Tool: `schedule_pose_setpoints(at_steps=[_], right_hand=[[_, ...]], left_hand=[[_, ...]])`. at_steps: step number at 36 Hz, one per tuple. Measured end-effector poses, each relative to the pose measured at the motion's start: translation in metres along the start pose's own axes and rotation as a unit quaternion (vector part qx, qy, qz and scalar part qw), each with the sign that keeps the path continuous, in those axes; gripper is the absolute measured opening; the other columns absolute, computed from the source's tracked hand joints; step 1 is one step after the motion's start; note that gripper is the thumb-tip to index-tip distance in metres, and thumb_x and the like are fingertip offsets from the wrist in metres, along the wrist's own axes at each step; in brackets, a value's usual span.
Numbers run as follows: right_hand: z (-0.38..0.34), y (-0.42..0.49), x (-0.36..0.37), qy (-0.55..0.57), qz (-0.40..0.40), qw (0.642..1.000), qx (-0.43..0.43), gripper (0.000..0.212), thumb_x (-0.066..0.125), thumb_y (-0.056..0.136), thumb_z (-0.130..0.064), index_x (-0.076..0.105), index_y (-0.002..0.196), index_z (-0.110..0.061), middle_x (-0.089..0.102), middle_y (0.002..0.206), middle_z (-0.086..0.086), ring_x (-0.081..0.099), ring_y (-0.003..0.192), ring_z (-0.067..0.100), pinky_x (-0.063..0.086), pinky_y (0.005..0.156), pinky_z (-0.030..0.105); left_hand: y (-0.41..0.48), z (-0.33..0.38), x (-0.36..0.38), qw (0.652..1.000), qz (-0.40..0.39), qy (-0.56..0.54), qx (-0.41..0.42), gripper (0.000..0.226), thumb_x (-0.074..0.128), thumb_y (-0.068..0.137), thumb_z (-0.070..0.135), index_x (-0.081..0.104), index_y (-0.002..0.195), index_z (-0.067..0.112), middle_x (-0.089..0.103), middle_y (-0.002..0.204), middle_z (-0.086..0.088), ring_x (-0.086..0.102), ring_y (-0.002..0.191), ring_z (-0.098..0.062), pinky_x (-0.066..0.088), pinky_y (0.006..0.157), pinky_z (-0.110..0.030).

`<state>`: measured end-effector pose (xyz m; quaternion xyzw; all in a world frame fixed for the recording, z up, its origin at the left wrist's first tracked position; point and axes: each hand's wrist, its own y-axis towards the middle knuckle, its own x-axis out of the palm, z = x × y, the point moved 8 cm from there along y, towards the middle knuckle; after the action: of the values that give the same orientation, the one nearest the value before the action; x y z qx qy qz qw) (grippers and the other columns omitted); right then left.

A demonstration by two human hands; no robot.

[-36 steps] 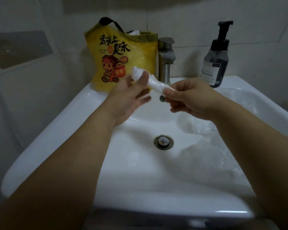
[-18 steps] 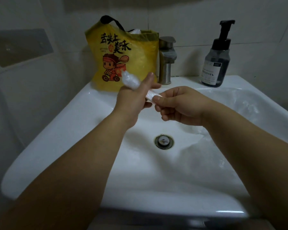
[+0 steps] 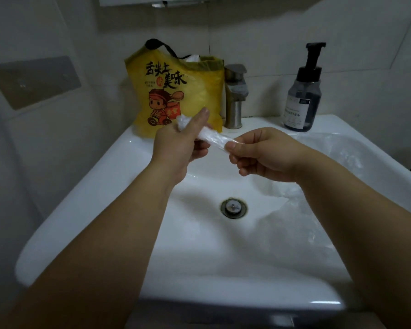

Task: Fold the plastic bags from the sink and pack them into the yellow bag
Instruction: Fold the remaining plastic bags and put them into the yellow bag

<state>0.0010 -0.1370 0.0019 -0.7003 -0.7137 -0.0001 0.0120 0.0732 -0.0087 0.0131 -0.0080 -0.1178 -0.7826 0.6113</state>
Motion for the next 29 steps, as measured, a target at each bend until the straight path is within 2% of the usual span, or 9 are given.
schedule_pose_setpoints(at_steps=[5,8,10,15,20,23,25,27,29], right_hand=[[-0.017,0.005,-0.005,-0.035,-0.006,0.999,0.003,0.016,0.06,0.09,-0.01,0.065,0.087,0.004,0.059,0.064,0.008,0.052,0.055,0.013,0.05,0.051,0.019],[-0.047,0.015,-0.008,-0.034,0.018,0.999,-0.039,0.015,0.06,0.09,-0.011,0.065,0.086,0.002,0.058,0.067,0.009,0.052,0.059,0.015,0.051,0.052,0.018],[-0.07,0.024,-0.009,-0.023,0.031,0.997,-0.068,0.015,0.058,0.091,-0.01,0.065,0.089,0.003,0.058,0.067,0.009,0.052,0.057,0.012,0.051,0.053,0.019],[-0.108,0.046,-0.017,-0.048,0.061,0.992,-0.102,0.017,0.055,0.095,-0.011,0.062,0.081,-0.005,0.058,0.058,0.002,0.051,0.05,0.008,0.049,0.051,0.02],[-0.138,0.073,-0.017,-0.143,0.064,0.98,-0.119,0.015,0.057,0.094,-0.014,0.065,0.083,-0.009,0.06,0.064,0.002,0.054,0.056,0.011,0.052,0.055,0.022],[-0.154,0.093,-0.023,-0.196,0.105,0.966,-0.129,0.012,0.06,0.094,-0.019,0.067,0.086,-0.012,0.06,0.074,0.008,0.057,0.064,0.018,0.053,0.065,0.032],[-0.163,0.102,-0.03,-0.223,0.151,0.952,-0.146,0.013,0.058,0.095,-0.019,0.066,0.09,-0.01,0.059,0.074,0.007,0.055,0.061,0.014,0.053,0.06,0.025],[-0.169,0.112,-0.041,-0.24,0.204,0.935,-0.162,0.014,0.054,0.097,-0.019,0.064,0.1,-0.009,0.059,0.077,0.002,0.053,0.062,0.01,0.049,0.055,0.019],[-0.176,0.126,-0.049,-0.281,0.238,0.912,-0.18,0.02,0.052,0.098,-0.021,0.062,0.113,-0.011,0.059,0.083,-0.001,0.054,0.069,0.009,0.048,0.062,0.021]], left_hand=[[0.01,0.021,-0.005,0.996,0.012,0.069,0.054,0.027,0.069,0.089,0.027,0.065,0.072,0.007,0.057,0.047,0.005,0.051,0.042,-0.005,0.044,0.045,-0.018],[0.019,0.046,-0.008,0.993,0.049,0.066,0.085,0.027,0.069,0.089,0.03,0.066,0.071,0.01,0.06,0.056,0.003,0.052,0.041,-0.004,0.045,0.045,-0.017],[0.029,0.065,-0.008,0.993,0.049,0.059,0.09,0.027,0.065,0.091,0.034,0.065,0.072,0.014,0.06,0.049,0.007,0.053,0.041,-0.002,0.044,0.045,-0.016],[0.057,0.09,-0.004,0.995,-0.002,0.073,0.071,0.033,0.057,0.092,0.044,0.064,0.082,0.013,0.069,0.058,0.006,0.063,0.058,-0.01,0.052,0.071,-0.031],[0.078,0.116,-0.012,0.988,0.018,0.103,0.109,0.029,0.056,0.096,0.032,0.063,0.076,0.012,0.063,0.05,0.005,0.058,0.046,-0.004,0.049,0.047,-0.015],[0.093,0.121,-0.016,0.992,0.017,0.099,0.08,0.033,0.055,0.095,0.038,0.067,0.095,0.007,0.071,0.082,-0.004,0.068,0.068,-0.006,0.056,0.06,-0.019],[0.102,0.128,-0.021,0.982,0.026,0.166,0.086,0.05,0.051,0.093,0.049,0.061,0.124,0.011,0.066,0.115,-0.003,0.066,0.095,-0.011,0.058,0.078,-0.027],[0.109,0.142,-0.029,0.955,0.054,0.258,0.135,0.054,0.049,0.094,0.052,0.053,0.136,0.017,0.059,0.13,0.001,0.059,0.111,-0.013,0.051,0.093,-0.031],[0.12,0.152,-0.032,0.919,0.062,0.343,0.182,0.043,0.049,0.099,0.04,0.053,0.137,0.02,0.054,0.137,0.002,0.051,0.122,-0.015,0.043,0.1,-0.03]])
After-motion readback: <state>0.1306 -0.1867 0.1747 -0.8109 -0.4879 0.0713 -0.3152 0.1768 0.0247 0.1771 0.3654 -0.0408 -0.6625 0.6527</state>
